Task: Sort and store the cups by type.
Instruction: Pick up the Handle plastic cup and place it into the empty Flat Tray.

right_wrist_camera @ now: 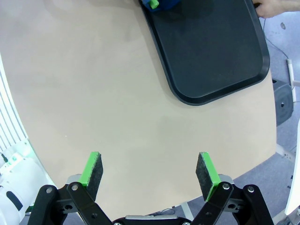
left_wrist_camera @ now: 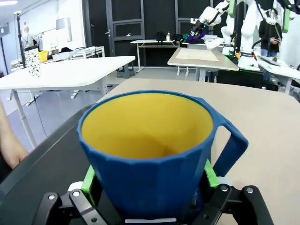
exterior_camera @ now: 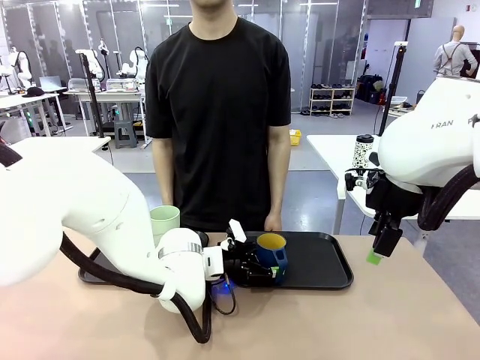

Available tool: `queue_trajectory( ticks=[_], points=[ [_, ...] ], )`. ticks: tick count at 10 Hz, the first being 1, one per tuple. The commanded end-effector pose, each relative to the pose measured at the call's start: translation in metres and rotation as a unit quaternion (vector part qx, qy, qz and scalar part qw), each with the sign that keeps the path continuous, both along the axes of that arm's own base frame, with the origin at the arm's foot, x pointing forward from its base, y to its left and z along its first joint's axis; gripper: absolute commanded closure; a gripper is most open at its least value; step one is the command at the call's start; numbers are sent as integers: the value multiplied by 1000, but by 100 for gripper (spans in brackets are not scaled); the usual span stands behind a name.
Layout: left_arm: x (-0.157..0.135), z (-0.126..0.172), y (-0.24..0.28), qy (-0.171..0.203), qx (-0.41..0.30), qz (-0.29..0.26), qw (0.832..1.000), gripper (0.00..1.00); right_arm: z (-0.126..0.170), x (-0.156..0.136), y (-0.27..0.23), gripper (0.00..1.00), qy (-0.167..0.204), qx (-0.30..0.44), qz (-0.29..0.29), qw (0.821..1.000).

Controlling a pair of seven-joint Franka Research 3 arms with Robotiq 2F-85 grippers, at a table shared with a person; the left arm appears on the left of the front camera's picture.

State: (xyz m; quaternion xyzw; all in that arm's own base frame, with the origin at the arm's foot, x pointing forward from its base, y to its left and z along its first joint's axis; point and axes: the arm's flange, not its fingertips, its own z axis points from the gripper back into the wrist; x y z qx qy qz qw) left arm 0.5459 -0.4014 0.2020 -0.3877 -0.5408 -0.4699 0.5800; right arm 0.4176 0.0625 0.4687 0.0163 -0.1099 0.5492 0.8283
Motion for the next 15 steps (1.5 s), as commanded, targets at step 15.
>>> queue_trajectory(
  ticks=[15],
  points=[
    [-80,42,54,-2,107,72,992,0,1,0,0,0,1,1,-3,1000]
  ],
)
